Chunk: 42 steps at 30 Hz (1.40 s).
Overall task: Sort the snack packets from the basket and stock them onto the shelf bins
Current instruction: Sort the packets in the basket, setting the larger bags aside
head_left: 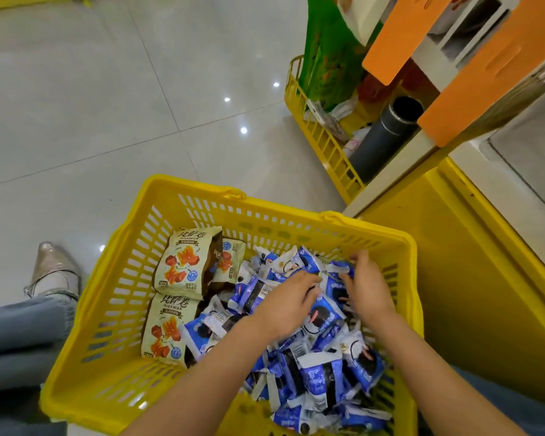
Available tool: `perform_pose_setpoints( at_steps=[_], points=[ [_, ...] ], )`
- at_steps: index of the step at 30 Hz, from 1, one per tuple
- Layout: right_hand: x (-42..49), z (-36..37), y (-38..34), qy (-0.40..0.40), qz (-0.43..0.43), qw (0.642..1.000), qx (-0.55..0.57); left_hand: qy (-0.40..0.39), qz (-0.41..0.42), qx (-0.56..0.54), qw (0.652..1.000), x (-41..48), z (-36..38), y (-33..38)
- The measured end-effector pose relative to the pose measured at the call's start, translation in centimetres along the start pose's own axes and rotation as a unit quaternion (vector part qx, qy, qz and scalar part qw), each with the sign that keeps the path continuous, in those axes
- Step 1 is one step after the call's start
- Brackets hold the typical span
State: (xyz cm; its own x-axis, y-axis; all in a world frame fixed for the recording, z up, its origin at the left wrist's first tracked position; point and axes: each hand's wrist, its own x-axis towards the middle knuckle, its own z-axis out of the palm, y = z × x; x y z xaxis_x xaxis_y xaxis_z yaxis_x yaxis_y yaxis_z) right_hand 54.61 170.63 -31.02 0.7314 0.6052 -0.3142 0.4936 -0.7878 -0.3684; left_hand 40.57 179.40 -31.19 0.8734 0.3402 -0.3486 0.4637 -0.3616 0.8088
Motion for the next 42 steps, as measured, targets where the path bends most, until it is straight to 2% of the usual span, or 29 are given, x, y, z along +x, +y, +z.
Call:
perform_pose_setpoints(
  at_steps=[2, 4, 8, 11, 16, 19, 21, 23, 27, 29, 31, 33, 36, 39, 42],
  points=[
    [0.0, 0.3, 0.2, -0.001, -0.034, 0.997, -0.074, -0.033, -0.048, -0.015, 0.998, 1.1, 1.0, -0.3],
    [0.1, 0.3, 0.2, 0.008, -0.047, 0.994, -0.095, -0.027, -0.089, -0.028, 0.995, 1.4, 1.8, -0.7],
    [0.0, -0.5, 0.0, -0.013, -0.051, 0.999, -0.013, -0.006, -0.146, -0.044, 0.988, 2.0, 3.3, -0.9],
    [-0.2, -1.1, 0.1, -0.027, -0.054, 0.998, -0.024, -0.018, -0.214, -0.108, 0.971, 3.6, 3.7, -0.1],
    [-0.7, -1.9, 0.4, -0.107, -0.057, 0.992, -0.040, -0.011, -0.268, -0.065, 0.961, 5.7, 2.8, 0.0],
    [-1.1, -2.6, 0.4, -0.188, -0.044, 0.979, -0.058, -0.019, -0.293, -0.132, 0.947, 6.0, 2.4, 0.1],
    [-1.9, -2.9, 0.4, -0.223, -0.046, 0.971, -0.071, -0.038, -0.296, -0.210, 0.931, 5.8, 2.8, 0.4],
    [-2.9, -3.2, 0.6, -0.238, -0.052, 0.968, -0.067, -0.025, -0.295, -0.265, 0.918, 5.6, 3.5, 0.6],
    [-4.4, -3.8, 1.0, -0.240, -0.078, 0.967, -0.036, 0.030, -0.278, -0.286, 0.916, 5.7, 4.1, 0.2],
    [-4.5, -4.0, 0.9, -0.226, -0.081, 0.970, -0.026, 0.050, -0.290, -0.259, 0.920, 5.8, 4.0, 0.0],
    [-4.5, -4.1, 0.8, -0.226, -0.079, 0.971, -0.019, 0.087, -0.265, -0.173, 0.945, 5.4, 3.7, 0.0],
    [-4.3, -4.1, 0.8, -0.234, -0.071, 0.969, -0.018, 0.124, -0.210, -0.088, 0.966, 4.6, 2.8, 0.4],
    [-4.3, -4.0, 0.8, -0.229, -0.049, 0.972, -0.009, 0.190, -0.125, -0.049, 0.973, 2.6, 0.7, 1.3],
    [-5.0, -4.1, -0.1, -0.173, -0.056, 0.981, 0.060, 0.232, -0.095, -0.083, 0.965, -0.3, -2.0, 2.1],
    [-6.4, -4.9, -2.6, -0.156, -0.075, 0.955, 0.242, 0.190, -0.100, -0.177, 0.961, -3.8, -4.6, 2.7]
  ],
)
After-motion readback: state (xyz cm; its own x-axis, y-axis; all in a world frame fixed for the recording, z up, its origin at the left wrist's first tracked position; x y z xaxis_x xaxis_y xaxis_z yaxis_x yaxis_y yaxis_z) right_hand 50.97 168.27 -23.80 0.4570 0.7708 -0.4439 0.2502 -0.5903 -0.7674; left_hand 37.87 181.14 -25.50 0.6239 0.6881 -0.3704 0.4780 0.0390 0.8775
